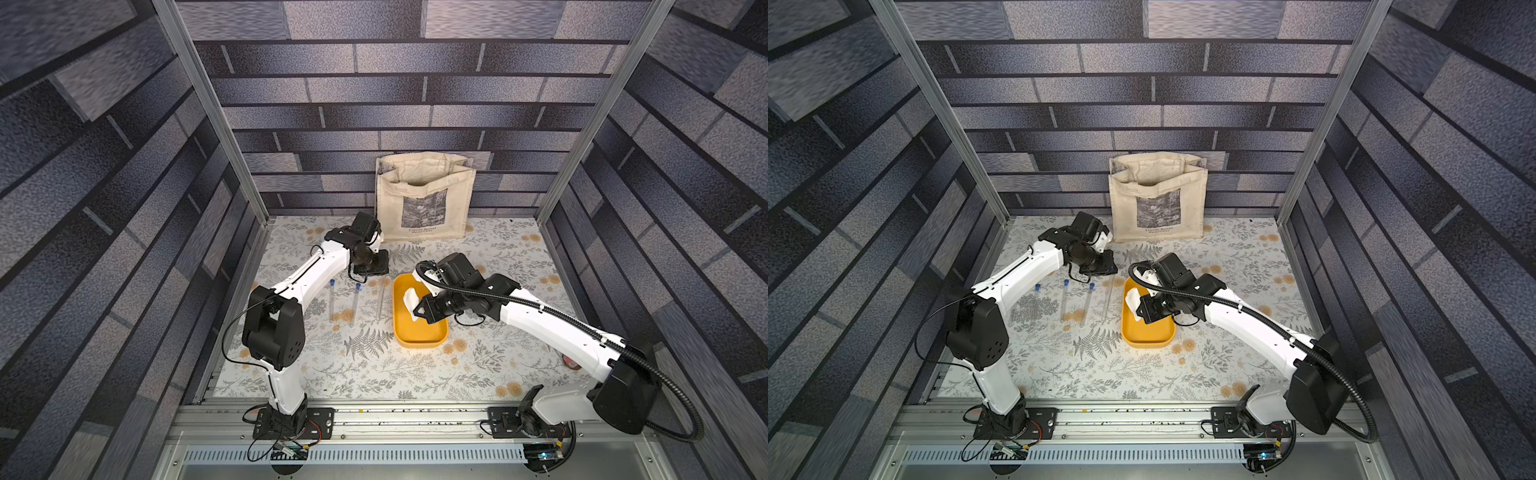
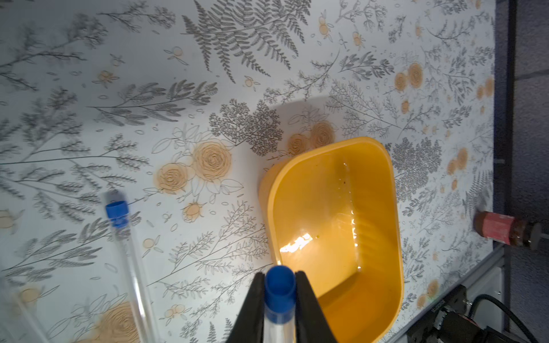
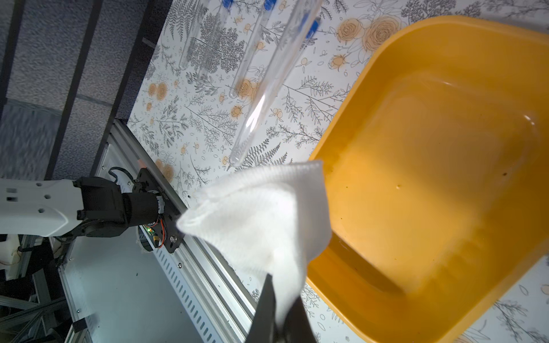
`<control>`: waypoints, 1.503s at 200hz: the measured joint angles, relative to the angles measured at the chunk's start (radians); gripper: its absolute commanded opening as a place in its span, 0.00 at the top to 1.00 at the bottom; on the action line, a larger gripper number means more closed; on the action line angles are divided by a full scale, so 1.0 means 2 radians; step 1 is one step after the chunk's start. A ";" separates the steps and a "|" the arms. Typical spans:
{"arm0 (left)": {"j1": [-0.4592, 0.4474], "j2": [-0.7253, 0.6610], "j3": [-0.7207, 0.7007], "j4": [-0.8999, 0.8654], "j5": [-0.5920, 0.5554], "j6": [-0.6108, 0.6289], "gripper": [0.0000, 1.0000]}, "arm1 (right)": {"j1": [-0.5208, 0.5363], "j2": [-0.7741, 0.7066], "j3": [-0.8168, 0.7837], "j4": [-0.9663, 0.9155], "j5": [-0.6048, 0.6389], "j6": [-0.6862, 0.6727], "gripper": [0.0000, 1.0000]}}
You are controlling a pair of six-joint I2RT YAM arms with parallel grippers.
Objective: Wipe the exteriors of test tubes
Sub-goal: Wipe the dirt from the test tube.
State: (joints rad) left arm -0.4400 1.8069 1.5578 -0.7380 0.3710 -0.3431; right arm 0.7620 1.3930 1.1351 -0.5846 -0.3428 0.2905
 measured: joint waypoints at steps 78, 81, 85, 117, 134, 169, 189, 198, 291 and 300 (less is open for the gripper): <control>-0.027 -0.023 -0.052 0.103 0.098 -0.018 0.88 | 0.001 0.001 -0.062 0.057 -0.024 0.000 1.00; -0.029 -0.024 -0.053 0.106 0.100 -0.019 0.88 | 0.001 0.001 -0.063 0.057 -0.023 0.000 1.00; -0.030 -0.025 -0.053 0.109 0.102 -0.019 0.88 | 0.001 0.001 -0.064 0.058 -0.022 0.000 1.00; -0.039 -0.029 -0.055 0.129 0.118 -0.022 0.88 | 0.001 0.001 -0.066 0.061 0.001 -0.008 1.00; -0.042 -0.029 -0.058 0.132 0.125 -0.023 0.88 | 0.001 0.001 -0.066 0.061 0.020 -0.018 1.00; -0.042 -0.029 -0.063 0.133 0.130 -0.025 0.87 | 0.001 0.005 -0.061 0.060 0.065 -0.045 1.00; -0.042 -0.030 -0.067 0.136 0.131 -0.027 0.87 | 0.001 0.016 -0.049 0.059 0.090 -0.060 1.00; -0.044 -0.030 -0.068 0.136 0.131 -0.027 0.87 | 0.001 0.022 -0.041 0.059 0.099 -0.066 1.00; -0.045 -0.031 -0.068 0.139 0.142 -0.027 0.85 | -0.002 0.036 -0.008 0.068 0.133 -0.102 1.00; -0.045 -0.031 -0.068 0.139 0.142 -0.027 0.85 | -0.002 0.035 -0.010 0.073 0.132 -0.104 1.00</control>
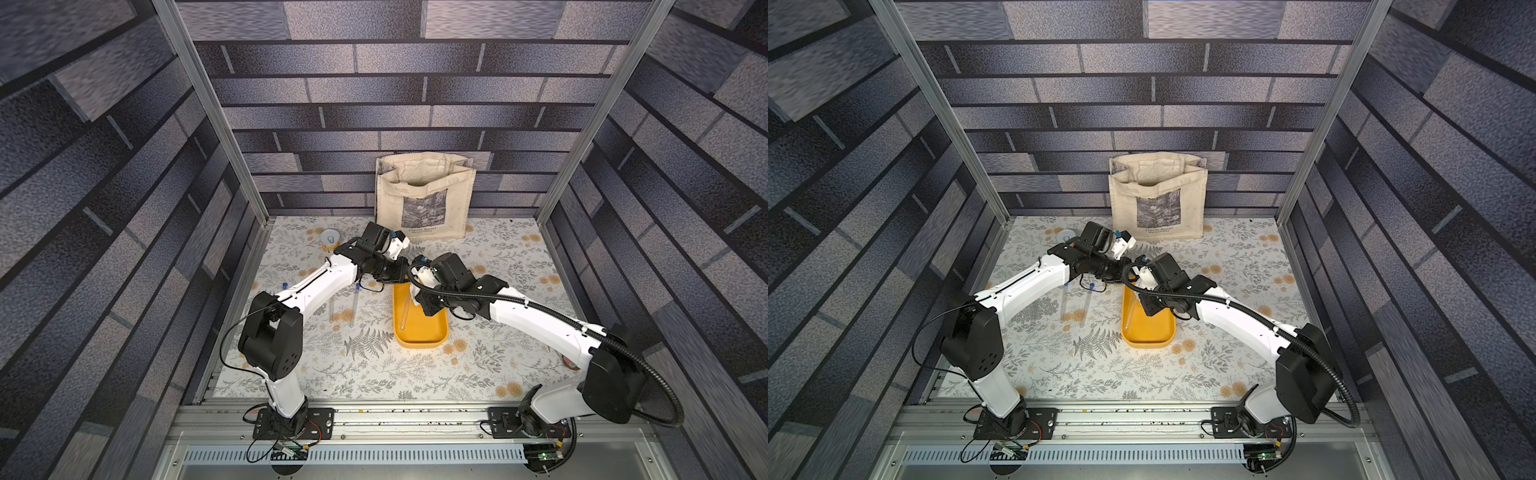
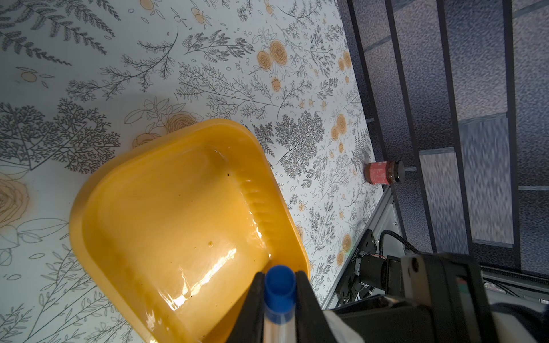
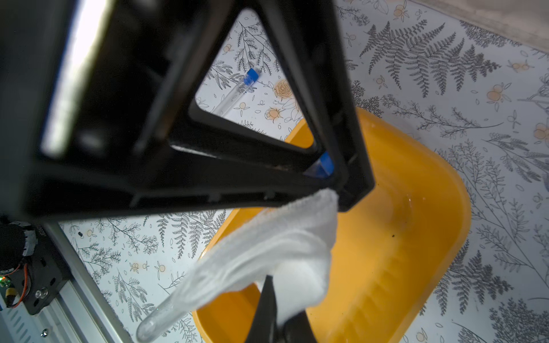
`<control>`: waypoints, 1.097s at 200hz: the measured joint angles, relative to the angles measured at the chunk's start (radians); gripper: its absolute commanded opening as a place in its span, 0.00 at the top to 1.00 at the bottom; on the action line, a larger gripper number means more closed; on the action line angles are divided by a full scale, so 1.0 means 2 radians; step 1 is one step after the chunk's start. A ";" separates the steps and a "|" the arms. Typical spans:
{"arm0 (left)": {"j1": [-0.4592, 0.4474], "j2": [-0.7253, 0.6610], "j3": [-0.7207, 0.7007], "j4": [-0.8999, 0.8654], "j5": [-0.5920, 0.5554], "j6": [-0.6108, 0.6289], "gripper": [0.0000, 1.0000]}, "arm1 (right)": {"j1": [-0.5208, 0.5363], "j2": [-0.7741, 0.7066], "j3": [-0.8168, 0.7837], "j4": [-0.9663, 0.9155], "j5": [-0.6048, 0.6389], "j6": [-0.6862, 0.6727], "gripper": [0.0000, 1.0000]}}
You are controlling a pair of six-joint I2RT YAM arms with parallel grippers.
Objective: Wipe the exteriors of test tubes
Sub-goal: Wipe the dirt from the test tube.
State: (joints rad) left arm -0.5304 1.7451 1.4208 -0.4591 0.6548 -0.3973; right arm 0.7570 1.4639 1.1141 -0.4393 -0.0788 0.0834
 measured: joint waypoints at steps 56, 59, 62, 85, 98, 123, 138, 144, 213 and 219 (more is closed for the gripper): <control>0.000 0.000 0.000 0.000 0.000 0.000 0.85 | 0.002 -0.021 -0.055 0.020 -0.018 -0.006 1.00; 0.000 0.000 0.000 0.000 0.000 0.000 0.85 | 0.003 -0.023 -0.058 0.021 -0.020 -0.006 1.00; 0.000 0.000 0.000 0.000 0.000 0.000 0.85 | 0.004 -0.025 -0.060 0.022 -0.020 -0.006 1.00; 0.000 0.000 0.000 0.001 0.000 0.000 0.85 | 0.009 -0.039 -0.079 0.028 -0.027 -0.005 1.00; 0.000 0.000 0.000 0.001 0.000 -0.002 0.85 | 0.014 -0.044 -0.086 0.033 -0.029 -0.002 1.00; 0.000 0.000 0.000 0.002 0.000 -0.002 0.85 | 0.028 -0.056 -0.103 0.043 -0.032 0.006 1.00; 0.000 0.000 0.000 0.002 0.000 -0.002 0.85 | 0.037 -0.067 -0.112 0.044 -0.032 0.011 1.00; 0.000 0.000 0.000 0.002 0.000 -0.002 0.85 | 0.041 -0.072 -0.115 0.046 -0.032 0.014 1.00; 0.000 0.000 0.000 0.012 0.002 -0.008 0.85 | 0.079 -0.086 -0.141 0.054 -0.032 0.039 1.00; 0.000 0.000 0.000 0.014 0.003 -0.008 0.85 | 0.080 -0.086 -0.141 0.055 -0.032 0.041 1.00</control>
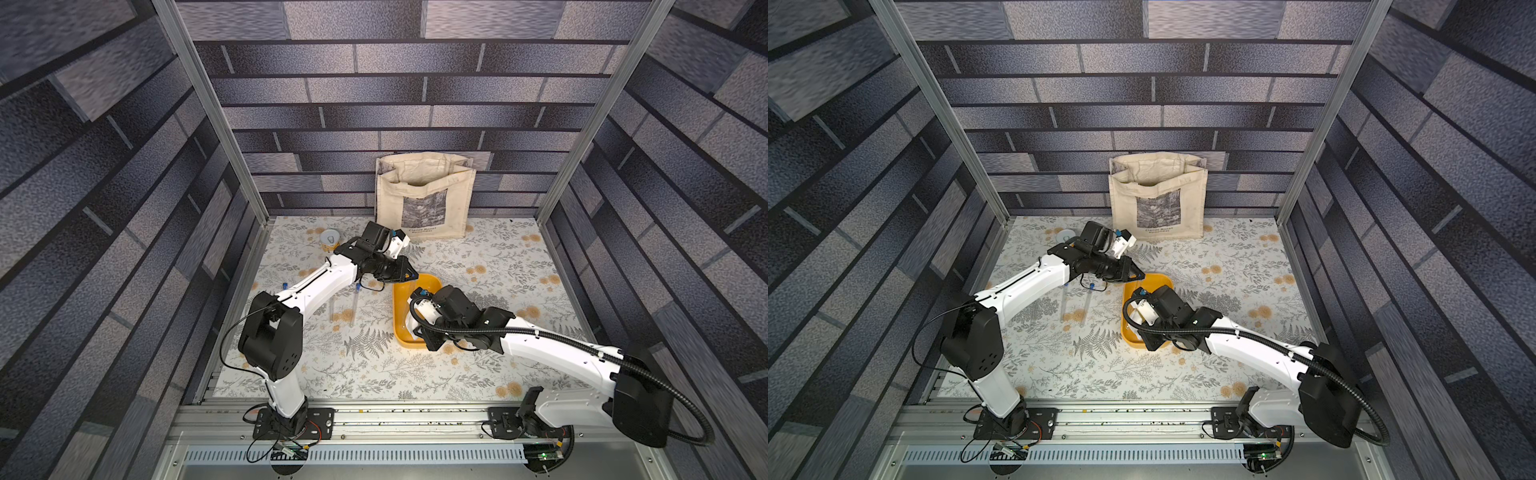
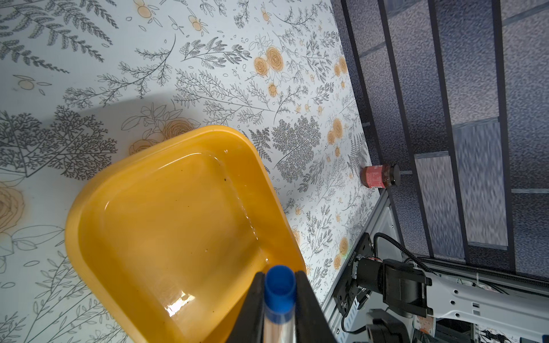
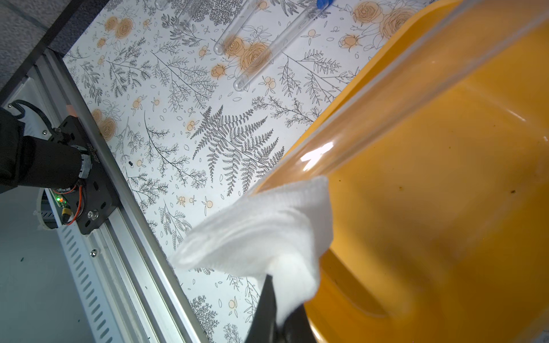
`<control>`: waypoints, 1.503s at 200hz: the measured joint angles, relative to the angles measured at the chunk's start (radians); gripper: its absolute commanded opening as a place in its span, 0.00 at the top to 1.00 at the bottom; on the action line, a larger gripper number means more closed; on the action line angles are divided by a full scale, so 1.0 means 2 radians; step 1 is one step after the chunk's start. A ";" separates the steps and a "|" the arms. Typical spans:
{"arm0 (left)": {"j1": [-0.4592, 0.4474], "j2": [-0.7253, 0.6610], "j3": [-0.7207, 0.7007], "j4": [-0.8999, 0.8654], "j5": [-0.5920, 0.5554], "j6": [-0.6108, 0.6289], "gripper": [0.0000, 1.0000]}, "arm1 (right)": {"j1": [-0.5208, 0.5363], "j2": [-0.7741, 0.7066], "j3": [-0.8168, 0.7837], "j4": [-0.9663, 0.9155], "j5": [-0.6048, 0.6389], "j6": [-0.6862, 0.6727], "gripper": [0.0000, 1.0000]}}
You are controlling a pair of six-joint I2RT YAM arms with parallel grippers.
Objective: Wipe the exteriors of test tubes
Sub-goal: Wipe the dirt from the test tube.
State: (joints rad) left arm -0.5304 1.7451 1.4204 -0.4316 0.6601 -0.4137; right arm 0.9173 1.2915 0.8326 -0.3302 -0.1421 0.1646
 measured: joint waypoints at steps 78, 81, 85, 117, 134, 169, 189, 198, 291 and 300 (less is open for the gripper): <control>-0.002 0.000 -0.002 0.008 0.013 -0.007 0.85 | -0.007 0.015 0.016 0.003 0.023 0.001 1.00; -0.002 0.000 -0.002 0.008 0.013 -0.007 0.85 | -0.009 0.016 0.017 0.003 0.023 0.001 1.00; -0.002 0.000 -0.002 0.009 0.014 -0.007 0.85 | -0.010 0.017 0.019 0.003 0.024 0.001 1.00; -0.003 0.000 -0.002 0.009 0.021 -0.007 0.85 | -0.030 0.028 0.036 0.002 0.024 -0.004 1.00; -0.003 0.000 -0.002 0.009 0.022 -0.007 0.85 | -0.046 0.033 0.045 0.002 0.024 -0.005 1.00; -0.003 0.000 -0.002 0.009 0.023 -0.007 0.85 | -0.084 0.043 0.069 -0.007 0.028 -0.008 1.00; -0.003 0.000 -0.002 0.009 0.024 -0.007 0.85 | -0.101 0.055 0.081 -0.017 0.039 -0.007 1.00; -0.003 0.000 -0.002 0.009 0.024 -0.007 0.84 | -0.106 0.058 0.084 -0.023 0.047 -0.005 1.00; -0.013 0.000 -0.025 0.074 0.050 -0.047 0.84 | -0.112 0.073 0.091 -0.066 0.044 0.042 1.00; -0.016 0.000 -0.028 0.087 0.054 -0.057 0.84 | -0.112 0.073 0.091 -0.067 0.038 0.048 1.00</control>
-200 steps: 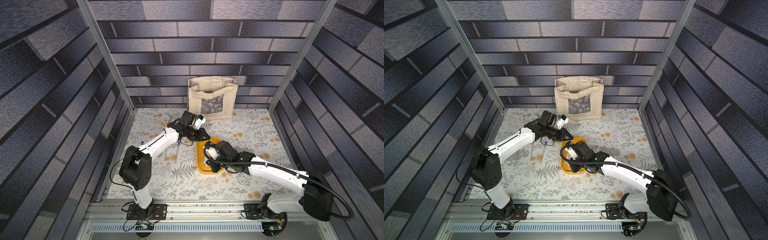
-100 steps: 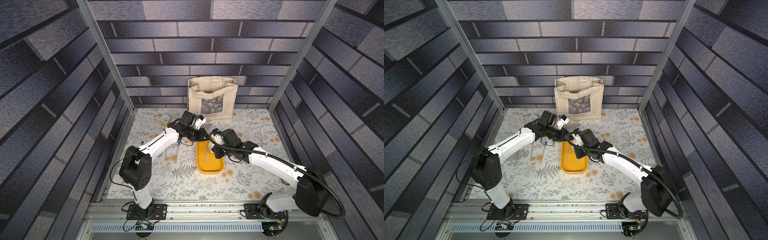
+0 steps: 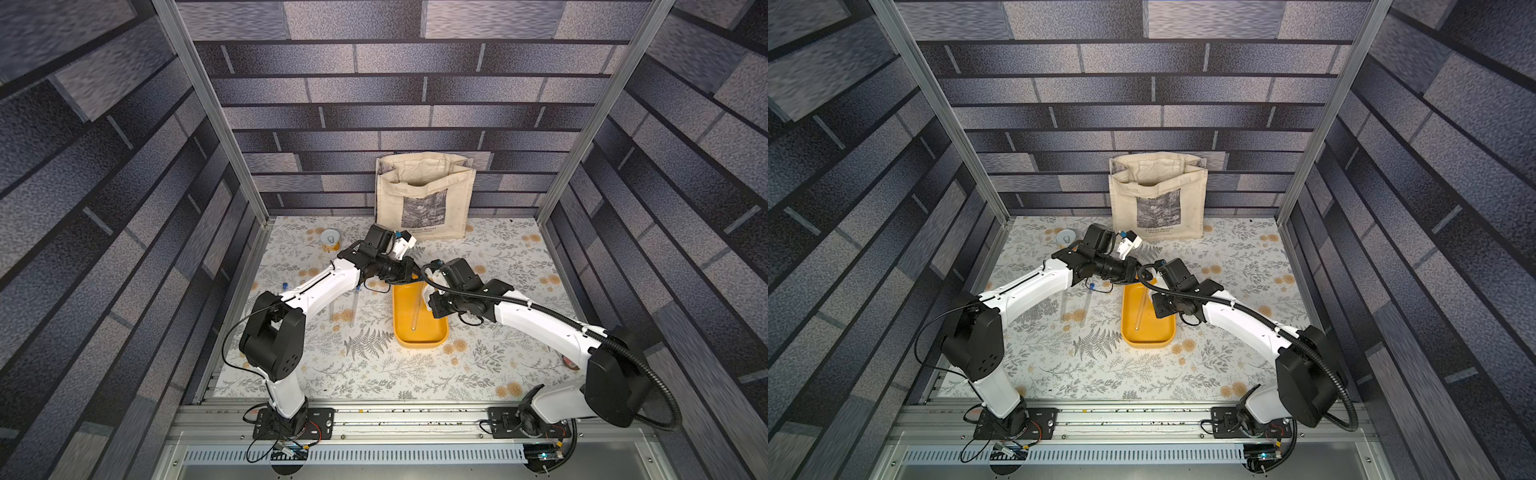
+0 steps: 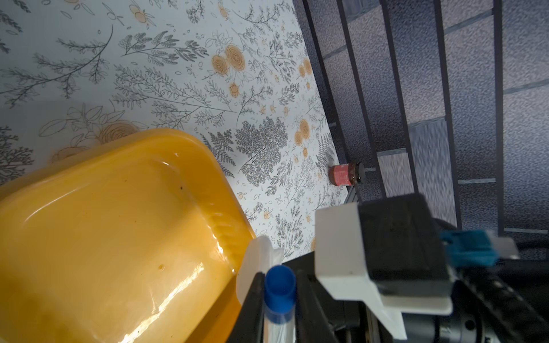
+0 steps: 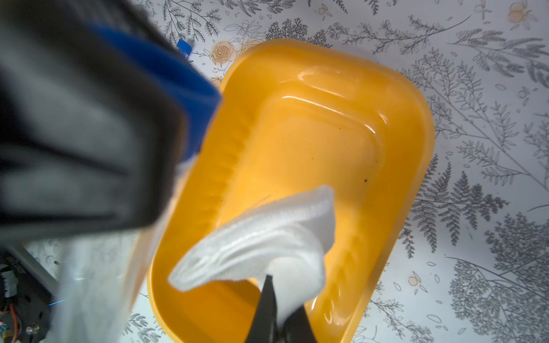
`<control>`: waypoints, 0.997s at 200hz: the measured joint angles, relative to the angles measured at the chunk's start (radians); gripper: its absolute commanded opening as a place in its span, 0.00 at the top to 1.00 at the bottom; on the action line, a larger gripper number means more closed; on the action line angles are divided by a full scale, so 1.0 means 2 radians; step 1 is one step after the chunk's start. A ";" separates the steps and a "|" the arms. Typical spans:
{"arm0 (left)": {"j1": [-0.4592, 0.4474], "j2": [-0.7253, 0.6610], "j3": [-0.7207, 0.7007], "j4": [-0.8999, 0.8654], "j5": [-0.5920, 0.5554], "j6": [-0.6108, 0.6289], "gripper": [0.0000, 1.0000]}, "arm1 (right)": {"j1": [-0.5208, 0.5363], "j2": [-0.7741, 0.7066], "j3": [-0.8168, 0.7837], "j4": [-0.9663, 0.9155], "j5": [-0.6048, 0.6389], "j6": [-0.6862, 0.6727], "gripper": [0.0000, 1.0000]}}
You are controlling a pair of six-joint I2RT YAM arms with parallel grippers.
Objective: Wipe the exteriors of test tubes
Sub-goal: Wipe the dirt from the test tube.
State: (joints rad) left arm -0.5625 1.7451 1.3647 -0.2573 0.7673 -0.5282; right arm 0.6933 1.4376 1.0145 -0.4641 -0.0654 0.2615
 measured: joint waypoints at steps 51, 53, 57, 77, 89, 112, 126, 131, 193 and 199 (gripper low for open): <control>-0.011 0.000 -0.003 0.025 0.006 -0.024 0.84 | 0.000 -0.025 -0.003 0.000 -0.035 0.036 1.00; -0.011 0.000 -0.003 0.026 0.006 -0.025 0.84 | 0.000 -0.026 -0.003 0.000 -0.037 0.036 1.00; -0.012 0.000 -0.003 0.027 0.006 -0.025 0.84 | 0.000 -0.030 -0.005 0.000 -0.040 0.038 1.00; -0.013 0.000 -0.003 0.028 0.005 -0.024 0.84 | 0.000 -0.047 -0.016 0.000 -0.055 0.043 1.00; -0.013 0.000 -0.003 0.027 0.005 -0.024 0.84 | 0.000 -0.059 -0.025 0.000 -0.060 0.046 1.00; -0.013 0.000 -0.003 0.027 0.004 -0.024 0.84 | 0.000 -0.083 -0.042 0.000 -0.064 0.049 1.00; -0.013 0.000 -0.003 0.026 0.003 -0.024 0.84 | 0.000 -0.096 -0.051 0.000 -0.064 0.051 1.00; -0.013 0.000 -0.003 0.026 0.003 -0.024 0.84 | 0.000 -0.100 -0.053 0.000 -0.065 0.051 1.00; -0.013 0.001 -0.003 0.025 0.003 -0.024 0.84 | 0.021 -0.125 -0.060 0.010 -0.077 0.015 1.00; -0.013 0.001 -0.003 0.024 0.003 -0.024 0.84 | 0.024 -0.127 -0.061 0.011 -0.077 0.010 1.00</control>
State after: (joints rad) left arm -0.5877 1.7462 1.3582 -0.2096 0.7738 -0.5758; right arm 0.7422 1.1843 0.8921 -0.4412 -0.2192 0.2806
